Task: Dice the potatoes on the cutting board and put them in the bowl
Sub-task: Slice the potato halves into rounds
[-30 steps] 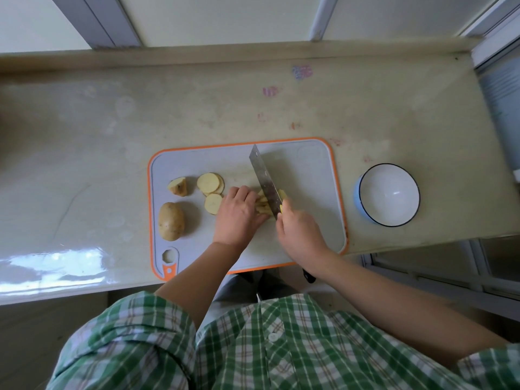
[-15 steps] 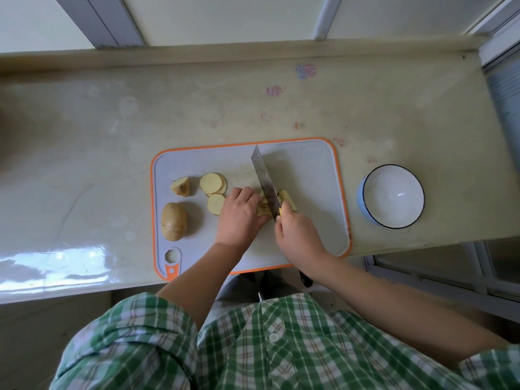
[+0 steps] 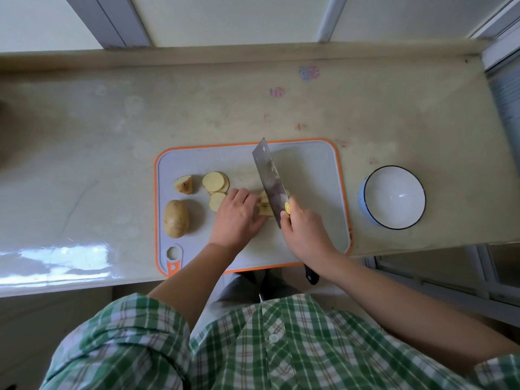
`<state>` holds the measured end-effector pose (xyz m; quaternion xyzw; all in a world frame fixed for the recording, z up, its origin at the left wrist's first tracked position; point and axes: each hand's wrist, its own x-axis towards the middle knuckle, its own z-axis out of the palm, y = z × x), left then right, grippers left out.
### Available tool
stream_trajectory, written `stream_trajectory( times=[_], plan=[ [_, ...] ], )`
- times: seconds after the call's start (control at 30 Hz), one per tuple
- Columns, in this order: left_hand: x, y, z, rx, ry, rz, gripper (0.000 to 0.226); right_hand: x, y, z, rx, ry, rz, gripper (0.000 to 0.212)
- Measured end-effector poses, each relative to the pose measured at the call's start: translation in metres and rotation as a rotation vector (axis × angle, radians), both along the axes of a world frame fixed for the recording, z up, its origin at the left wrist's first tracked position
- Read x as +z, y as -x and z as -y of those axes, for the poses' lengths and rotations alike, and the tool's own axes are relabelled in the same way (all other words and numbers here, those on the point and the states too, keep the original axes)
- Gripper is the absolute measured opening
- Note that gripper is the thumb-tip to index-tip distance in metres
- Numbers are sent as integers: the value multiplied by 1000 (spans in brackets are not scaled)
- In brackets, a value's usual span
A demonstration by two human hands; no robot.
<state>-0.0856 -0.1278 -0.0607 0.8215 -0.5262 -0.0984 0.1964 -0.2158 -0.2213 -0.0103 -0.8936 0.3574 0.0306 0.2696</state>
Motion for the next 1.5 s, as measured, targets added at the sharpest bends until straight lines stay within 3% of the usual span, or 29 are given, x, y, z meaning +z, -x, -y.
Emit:
stream_trajectory(
  times=[0.33, 0.5, 0.7, 0.97, 1.5],
  plan=[
    [1, 2, 7, 5, -32, -33, 20, 2, -8, -12, -5, 10, -40, 35],
    [3, 2, 7, -10, -15, -25, 17, -1, -9, -14, -8, 4, -63, 20],
    [1, -1, 7, -40, -20, 20, 13, -11, -13, -18, -31, -8, -51, 18],
    [5, -1, 0, 13, -31, 63, 24, -7, -10, -6, 0, 9, -2, 37],
    [4, -1, 0, 53, -110, 99, 19, -16, -16, -22, -22, 18, -37, 22]
  ],
)
